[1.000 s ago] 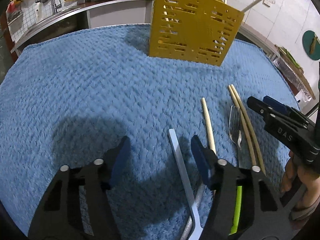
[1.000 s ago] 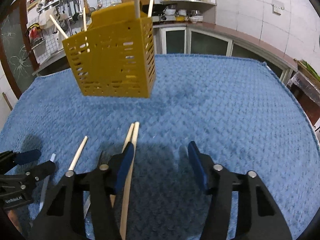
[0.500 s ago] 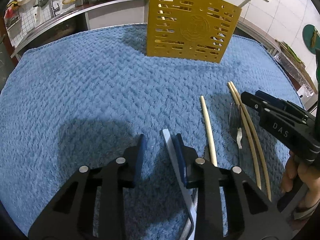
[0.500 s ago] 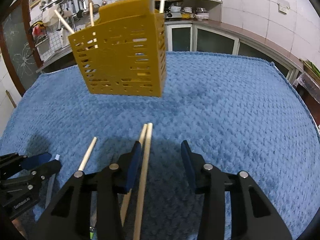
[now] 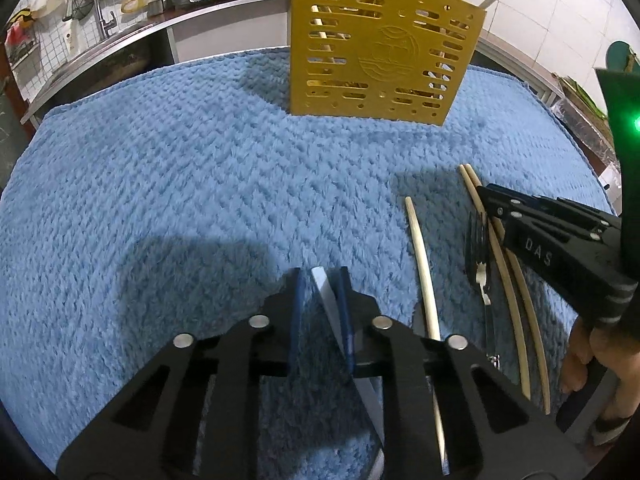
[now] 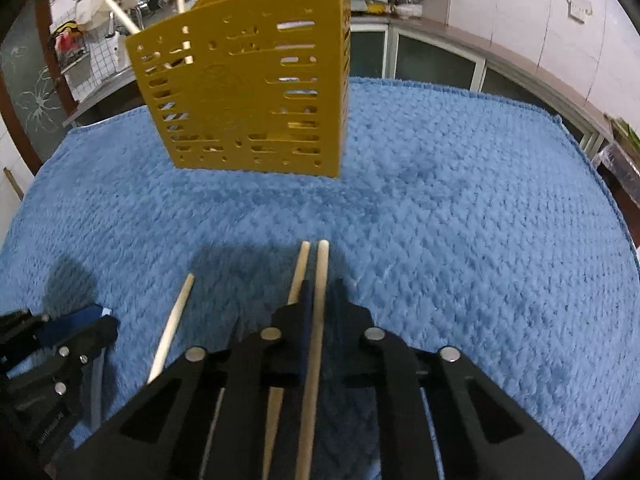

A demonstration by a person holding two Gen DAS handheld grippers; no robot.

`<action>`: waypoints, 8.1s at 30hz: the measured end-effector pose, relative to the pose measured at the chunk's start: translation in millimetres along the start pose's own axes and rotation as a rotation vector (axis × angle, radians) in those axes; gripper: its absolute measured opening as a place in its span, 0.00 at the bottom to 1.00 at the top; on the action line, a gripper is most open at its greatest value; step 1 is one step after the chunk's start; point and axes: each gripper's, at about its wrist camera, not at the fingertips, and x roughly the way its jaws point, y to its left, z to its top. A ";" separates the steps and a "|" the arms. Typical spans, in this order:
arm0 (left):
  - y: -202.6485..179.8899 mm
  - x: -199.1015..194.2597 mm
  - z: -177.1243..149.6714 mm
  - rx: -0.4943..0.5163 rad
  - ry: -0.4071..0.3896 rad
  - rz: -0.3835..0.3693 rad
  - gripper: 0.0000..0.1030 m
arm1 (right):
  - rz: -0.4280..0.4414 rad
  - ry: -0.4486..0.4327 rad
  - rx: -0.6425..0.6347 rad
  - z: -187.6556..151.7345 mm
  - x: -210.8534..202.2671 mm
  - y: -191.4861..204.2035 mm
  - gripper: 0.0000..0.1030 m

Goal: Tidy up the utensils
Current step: 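Grasp a white spoon handle with the left tool while the right tool grasps a chopstick, then lift the white spoon and chopstick with both tools toward the yellow caddy, then raise both tools over the caddy and lower the held utensils into it, then open both tools to drop the spoon and chopstick into the caddy, then reach back to the towel and close each tool on another chopstick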

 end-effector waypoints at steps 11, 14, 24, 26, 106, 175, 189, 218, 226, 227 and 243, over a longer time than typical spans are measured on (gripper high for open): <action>5.7 10.0 19.9 -0.023 0.010 -0.027 0.06 | 0.053 0.039 0.060 10.4 -2.4 -15.1 0.06; 6.4 9.4 22.2 -0.023 0.005 -0.030 0.06 | 0.069 0.022 0.084 9.8 -8.0 -25.7 0.06; 24.0 -13.7 30.3 -0.095 -0.049 -0.078 0.06 | 0.121 -0.046 0.123 11.5 -32.8 -39.4 0.06; 26.0 -22.7 32.4 -0.100 -0.073 -0.089 0.06 | 0.133 -0.070 0.129 11.5 -40.6 -40.2 0.06; 0.1 -136.1 198.5 -0.008 -0.595 -0.108 0.05 | -0.010 -1.318 0.161 139.9 -158.9 7.6 0.06; 44.1 -129.7 56.6 -0.100 -0.481 0.024 0.95 | -0.006 -0.508 0.004 12.3 -124.6 -20.7 0.85; 34.3 -62.9 24.8 -0.150 -0.288 -0.040 0.95 | -0.039 -0.325 0.111 -26.8 -62.5 -36.3 0.85; -52.1 17.0 15.6 0.036 -0.003 -0.095 0.19 | -0.129 -0.172 0.097 -23.7 -36.5 -53.1 0.84; -43.6 24.0 24.3 0.039 -0.010 -0.123 0.04 | -0.068 -0.121 0.083 -16.0 -24.7 -34.5 0.73; -41.5 23.7 25.5 0.035 -0.014 -0.121 0.04 | -0.063 -0.117 0.084 -14.9 -23.1 -33.1 0.70; 21.9 24.8 43.6 -0.111 -0.022 -0.116 0.04 | -0.042 0.034 0.012 13.2 8.5 8.2 0.18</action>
